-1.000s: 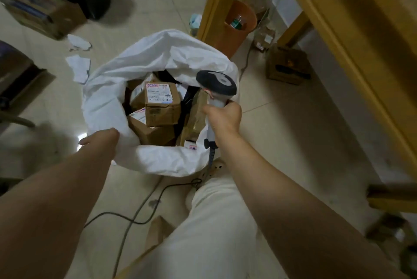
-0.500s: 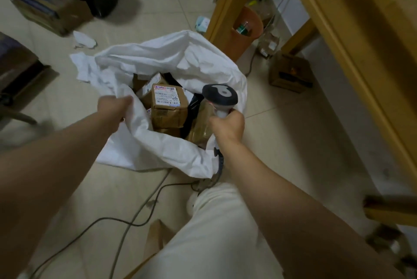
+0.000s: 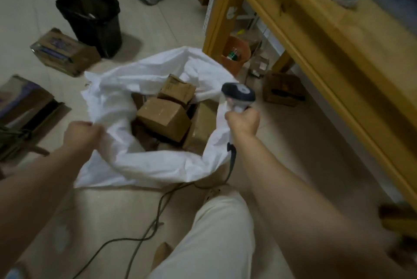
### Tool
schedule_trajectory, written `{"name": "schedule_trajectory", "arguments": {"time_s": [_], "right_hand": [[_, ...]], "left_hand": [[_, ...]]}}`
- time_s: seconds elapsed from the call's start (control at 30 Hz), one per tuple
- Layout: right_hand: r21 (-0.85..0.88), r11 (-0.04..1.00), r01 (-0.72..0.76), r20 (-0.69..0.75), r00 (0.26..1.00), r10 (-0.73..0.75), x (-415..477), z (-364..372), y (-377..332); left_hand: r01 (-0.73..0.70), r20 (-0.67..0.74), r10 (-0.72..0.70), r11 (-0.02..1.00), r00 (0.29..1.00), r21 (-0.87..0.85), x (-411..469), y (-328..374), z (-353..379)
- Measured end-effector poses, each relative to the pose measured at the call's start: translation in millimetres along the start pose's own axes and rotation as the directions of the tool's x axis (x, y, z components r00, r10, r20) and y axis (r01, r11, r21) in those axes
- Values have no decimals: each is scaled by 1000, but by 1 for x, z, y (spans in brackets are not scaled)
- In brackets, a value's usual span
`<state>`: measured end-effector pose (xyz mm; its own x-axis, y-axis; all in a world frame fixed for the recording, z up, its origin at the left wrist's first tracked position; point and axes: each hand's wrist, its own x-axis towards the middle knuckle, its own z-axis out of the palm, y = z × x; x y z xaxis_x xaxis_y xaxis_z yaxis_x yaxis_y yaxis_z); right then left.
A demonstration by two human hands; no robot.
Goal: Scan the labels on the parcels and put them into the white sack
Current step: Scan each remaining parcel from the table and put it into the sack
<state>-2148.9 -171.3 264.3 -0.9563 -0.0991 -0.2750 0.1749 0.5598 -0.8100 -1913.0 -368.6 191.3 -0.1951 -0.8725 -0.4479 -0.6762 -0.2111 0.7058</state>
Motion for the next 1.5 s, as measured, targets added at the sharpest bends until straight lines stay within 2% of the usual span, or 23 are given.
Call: {"name": "schedule_trajectory", "arguments": {"time_s": [0.07, 0.17, 0.3, 0.37, 0.43, 0.5, 0.6, 0.67, 0.7, 0.83, 0.9, 0.97, 1.03, 1.1, 1.2, 1.3, 1.4, 1.43, 1.5], "right_hand": [[-5, 992, -123, 27, 992, 123, -3, 3, 23], [13, 992, -127, 32, 991, 127, 2, -1, 15], [175, 982, 69, 24, 997, -74, 3, -13, -37], [269, 939, 214, -9, 976, -219, -8, -18, -51], [324, 897, 299, -34, 952, -305, -16, -14, -50], [242, 941, 236, 18, 969, -247, -20, -5, -36], [16, 1000, -7, 116, 993, 5, -19, 7, -5], [-22, 996, -91, 116, 989, 93, -19, 7, 5], [-8, 995, -97, 108, 989, 98, -19, 6, 1], [223, 974, 39, 96, 993, -62, -16, -1, -42], [326, 928, 179, 58, 976, -209, -21, -6, -57], [353, 898, 263, 17, 958, -287, -24, -8, -56], [292, 940, 176, 65, 977, -203, -25, -3, -42], [167, 986, -23, 122, 992, 2, -22, 1, -19], [49, 969, -241, 140, 963, 233, -24, 2, 13], [68, 942, -330, 139, 938, 318, -28, -5, 29], [112, 919, -378, 143, 921, 361, -32, -17, 28], [133, 914, -382, 144, 920, 363, -33, -22, 28], [193, 906, -376, 138, 925, 354, -38, -32, 27]], "left_hand": [[76, 7, -76, 996, 997, 39, 1, -17, 3], [-27, -22, 28, 1000, 999, 8, 9, 6, 15], [-276, -144, 276, 961, 950, 17, 22, 66, 9], [-340, -222, 318, 938, 922, -67, 20, 82, 5], [-349, -284, 302, 928, 910, -131, 13, 76, 1], [-307, -235, 304, 951, 923, 26, 9, 50, -3], [-137, -43, 159, 939, 986, 314, 10, 6, -9], [-108, 38, 102, 912, 994, 396, 7, 0, -6], [-141, 48, 132, 904, 990, 403, 5, 3, -3], [-333, -72, 371, 891, 926, 309, 4, 45, -1], [-381, -188, 418, 902, 889, 203, 2, 65, -3], [-402, -283, 431, 902, 857, 157, -4, 66, -5], [-327, -249, 375, 920, 893, 214, -6, 46, -8], [-220, -95, 262, 923, 960, 317, -5, 18, -11], [-100, 46, 89, 889, 995, 447, -9, -11, -9], [-50, 84, 14, 897, 996, 439, -12, -15, 7], [94, 29, -122, 874, 992, 476, -18, 0, 25], [97, 17, -123, 852, 992, 514, -25, 10, 31], [-18, 38, -5, 820, 999, 572, -41, 32, 42]]}}
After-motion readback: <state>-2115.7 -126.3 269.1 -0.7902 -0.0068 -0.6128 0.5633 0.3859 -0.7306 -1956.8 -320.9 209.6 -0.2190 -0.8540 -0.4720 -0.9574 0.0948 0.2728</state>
